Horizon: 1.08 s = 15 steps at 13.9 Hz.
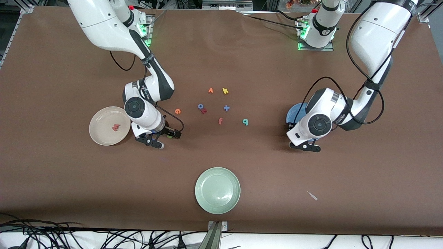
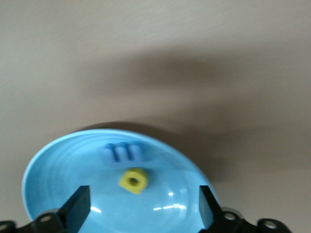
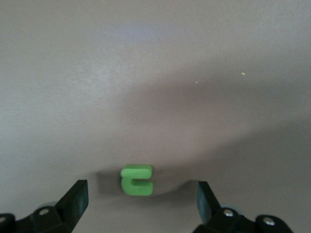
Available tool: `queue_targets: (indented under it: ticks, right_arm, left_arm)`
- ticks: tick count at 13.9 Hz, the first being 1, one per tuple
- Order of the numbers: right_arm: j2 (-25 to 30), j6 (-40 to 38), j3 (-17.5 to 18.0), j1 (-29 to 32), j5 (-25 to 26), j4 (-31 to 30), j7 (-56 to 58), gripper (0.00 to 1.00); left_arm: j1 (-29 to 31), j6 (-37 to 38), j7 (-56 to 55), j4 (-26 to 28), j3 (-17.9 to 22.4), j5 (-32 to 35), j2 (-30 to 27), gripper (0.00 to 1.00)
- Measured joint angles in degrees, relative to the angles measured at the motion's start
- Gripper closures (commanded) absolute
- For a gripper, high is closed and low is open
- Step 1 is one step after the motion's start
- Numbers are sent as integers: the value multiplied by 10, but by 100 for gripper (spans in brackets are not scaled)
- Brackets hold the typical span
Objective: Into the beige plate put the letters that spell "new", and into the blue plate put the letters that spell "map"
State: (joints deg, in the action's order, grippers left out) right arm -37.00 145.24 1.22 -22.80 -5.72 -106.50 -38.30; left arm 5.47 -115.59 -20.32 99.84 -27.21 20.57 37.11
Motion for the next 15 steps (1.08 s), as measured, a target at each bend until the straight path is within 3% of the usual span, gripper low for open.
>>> queue_targets:
  ticks: [3,5,9,12,15]
  right_arm:
    - [-2,6,0,0,0,-3,0,25]
    - [0,6,1,0,0,-3,0,36]
    - [0,6,1,0,0,-3,0,42]
    - [1,7,2,0,0,-3,0,47]
    - [1,8,2,0,0,-1,0,50]
  left_arm:
    - [-6,1,-59,-11,-61,-10,-11,0]
    - [-36,0,-123,-16,-80,-13,-12,0]
    - [-116,-39,-237,-37,-78,-14,16,1]
    - [-133,-118,-242,-41,-70,-11,59,7]
    - [-148,-128,-241,-42,-58,23,80,7]
